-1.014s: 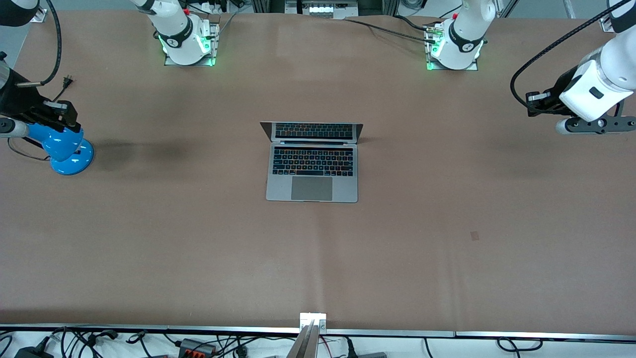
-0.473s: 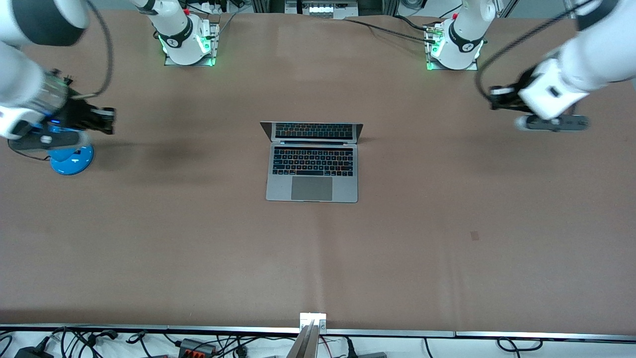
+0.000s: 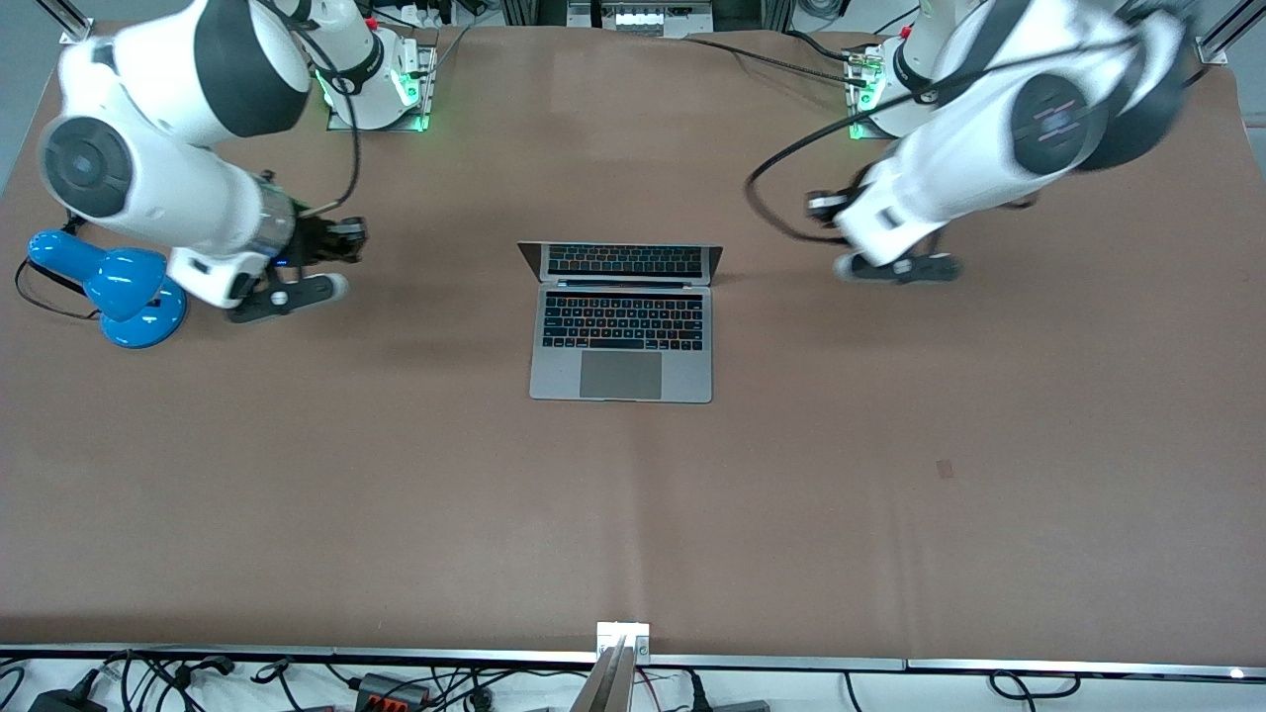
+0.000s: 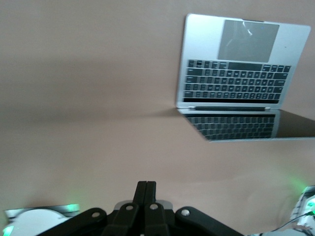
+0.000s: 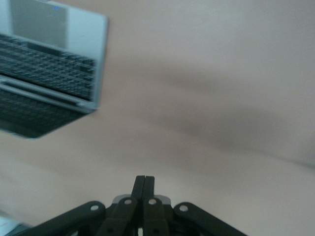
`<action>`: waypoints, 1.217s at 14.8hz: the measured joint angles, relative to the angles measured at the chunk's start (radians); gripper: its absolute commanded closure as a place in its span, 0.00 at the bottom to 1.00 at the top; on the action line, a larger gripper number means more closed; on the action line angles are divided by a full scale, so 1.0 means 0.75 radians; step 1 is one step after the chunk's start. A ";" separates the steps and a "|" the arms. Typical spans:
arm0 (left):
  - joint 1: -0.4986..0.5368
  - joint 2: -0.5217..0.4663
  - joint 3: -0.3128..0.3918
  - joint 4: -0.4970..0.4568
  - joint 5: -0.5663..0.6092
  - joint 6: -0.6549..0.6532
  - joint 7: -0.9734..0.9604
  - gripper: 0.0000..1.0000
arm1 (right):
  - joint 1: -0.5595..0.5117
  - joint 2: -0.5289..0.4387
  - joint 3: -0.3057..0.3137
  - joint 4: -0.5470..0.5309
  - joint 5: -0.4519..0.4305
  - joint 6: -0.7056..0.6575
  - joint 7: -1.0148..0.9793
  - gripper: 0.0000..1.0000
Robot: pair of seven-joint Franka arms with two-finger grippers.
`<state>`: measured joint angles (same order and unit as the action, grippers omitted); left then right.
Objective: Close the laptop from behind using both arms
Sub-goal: 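Move the left gripper and the right gripper toward the laptop screen, then place both grippers behind the laptop screen's back edge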
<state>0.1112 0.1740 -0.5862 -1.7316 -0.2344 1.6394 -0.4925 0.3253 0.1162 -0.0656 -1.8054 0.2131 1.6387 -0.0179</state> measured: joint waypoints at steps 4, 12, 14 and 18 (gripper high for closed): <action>-0.068 0.152 -0.071 -0.014 -0.001 0.125 -0.125 1.00 | 0.097 0.000 0.000 -0.084 0.124 0.051 0.081 1.00; -0.171 0.294 -0.073 -0.051 0.013 0.297 -0.185 1.00 | 0.374 0.045 0.002 -0.192 0.238 0.139 0.219 1.00; -0.179 0.280 -0.074 -0.065 0.030 0.320 -0.187 1.00 | 0.390 0.052 0.002 -0.197 0.242 0.141 0.220 1.00; -0.209 0.244 -0.080 -0.111 0.031 0.345 -0.195 1.00 | 0.402 0.070 0.001 -0.197 0.264 0.150 0.224 1.00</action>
<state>-0.0459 0.3570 -0.6462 -1.8145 -0.2108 1.8983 -0.6388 0.6268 0.1687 -0.0648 -1.9532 0.4114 1.7514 0.1501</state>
